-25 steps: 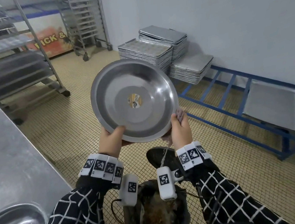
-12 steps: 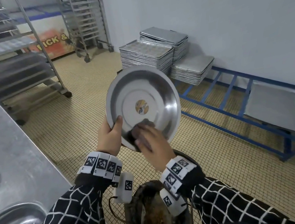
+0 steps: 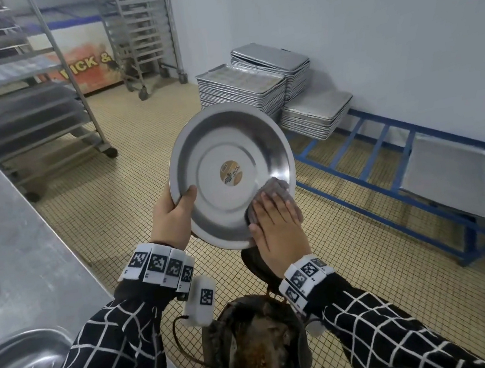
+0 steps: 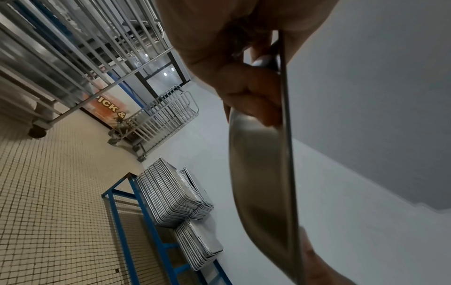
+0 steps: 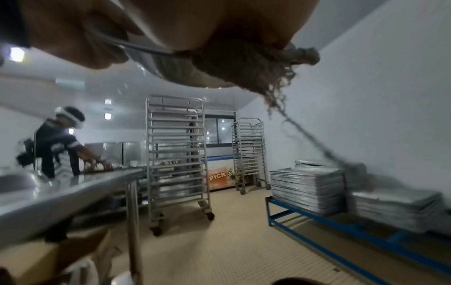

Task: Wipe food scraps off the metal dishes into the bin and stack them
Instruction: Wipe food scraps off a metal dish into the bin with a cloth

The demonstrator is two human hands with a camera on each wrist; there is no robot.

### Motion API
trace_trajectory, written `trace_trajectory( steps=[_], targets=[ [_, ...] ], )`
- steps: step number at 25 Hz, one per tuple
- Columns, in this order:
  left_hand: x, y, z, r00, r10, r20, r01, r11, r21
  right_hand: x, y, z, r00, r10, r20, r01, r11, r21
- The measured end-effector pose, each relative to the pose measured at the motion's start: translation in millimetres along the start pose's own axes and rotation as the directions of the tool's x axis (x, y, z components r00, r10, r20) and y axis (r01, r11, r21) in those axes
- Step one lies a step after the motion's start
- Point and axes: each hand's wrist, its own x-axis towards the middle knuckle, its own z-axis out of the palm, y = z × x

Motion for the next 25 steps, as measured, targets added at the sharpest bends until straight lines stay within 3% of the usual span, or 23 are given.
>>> trace_trajectory(
  steps=[5,9,12,15,17,19,23,25],
  targets=[
    [-1,6,6,0.998,0.029,-0.049,-0.030,0.999,-0.027,-17,-54,-7,0.989,-0.131,-0.066,0.143,0.956,0.258],
    [-1,6,5,0.998,0.009,-0.063,-0.013,0.997,-0.074,-25,-44,-6,0.979,-0.181,-0.095,0.194,0.970,0.146],
    [0,4,-1,0.997,-0.044,-0.056,0.038,0.995,-0.092,-22,-10,-3,0.991,-0.095,-0.095,0.098,0.995,0.026],
    [-1,-1,-3,0.995,-0.089,-0.049,0.084,0.992,-0.098,-13,13,-4,0.983,0.050,-0.175,-0.026,0.990,0.135],
    [-4,-3,-2,0.992,-0.125,-0.029,0.122,0.989,-0.086,-6,18,-11,0.963,0.174,-0.205,-0.088,0.924,0.371],
    [-8,-5,1,0.988,-0.152,0.021,0.153,0.986,-0.071,1,20,-20,0.938,0.297,-0.181,-0.139,0.798,0.587],
    [-8,-11,0,0.974,-0.210,0.084,0.213,0.976,-0.038,2,29,-36,0.895,0.446,-0.022,-0.248,0.538,0.805],
    [-4,-15,-5,0.966,-0.233,0.112,0.234,0.972,-0.003,3,39,-41,0.860,0.509,0.037,-0.314,0.469,0.825]
  ],
)
